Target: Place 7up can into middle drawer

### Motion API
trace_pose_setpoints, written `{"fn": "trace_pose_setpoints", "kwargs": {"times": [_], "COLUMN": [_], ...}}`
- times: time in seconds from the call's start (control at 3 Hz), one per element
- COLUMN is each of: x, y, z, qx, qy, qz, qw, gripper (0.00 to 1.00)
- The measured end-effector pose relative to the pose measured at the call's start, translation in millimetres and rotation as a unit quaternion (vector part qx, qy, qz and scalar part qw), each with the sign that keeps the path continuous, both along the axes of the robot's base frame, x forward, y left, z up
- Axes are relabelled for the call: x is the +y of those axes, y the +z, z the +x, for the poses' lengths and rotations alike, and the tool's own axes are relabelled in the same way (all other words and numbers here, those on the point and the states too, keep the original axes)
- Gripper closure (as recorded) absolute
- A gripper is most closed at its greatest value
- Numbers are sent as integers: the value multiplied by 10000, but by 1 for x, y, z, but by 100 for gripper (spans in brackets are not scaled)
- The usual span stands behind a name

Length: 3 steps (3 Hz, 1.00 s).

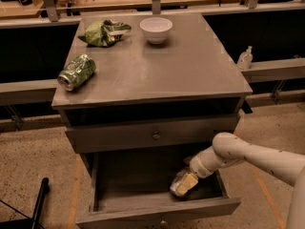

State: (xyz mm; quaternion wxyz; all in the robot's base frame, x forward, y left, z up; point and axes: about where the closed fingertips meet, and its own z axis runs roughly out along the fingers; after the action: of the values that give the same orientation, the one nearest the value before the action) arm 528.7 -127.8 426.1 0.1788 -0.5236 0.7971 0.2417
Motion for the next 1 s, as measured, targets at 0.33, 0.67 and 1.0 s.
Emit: {"fn": "trace_pose_setpoints", "kwargs": {"times": [0.33, 0.67, 1.0], "x": [-9, -31, -82], "y": [10, 19, 46], "z": [4, -3, -16], "qx": [-43, -88, -238], "qy": [-230, -513, -903], "qz": [138, 233, 466], "qw": [9996, 9984, 9945], "gripper": [29, 32, 26]}}
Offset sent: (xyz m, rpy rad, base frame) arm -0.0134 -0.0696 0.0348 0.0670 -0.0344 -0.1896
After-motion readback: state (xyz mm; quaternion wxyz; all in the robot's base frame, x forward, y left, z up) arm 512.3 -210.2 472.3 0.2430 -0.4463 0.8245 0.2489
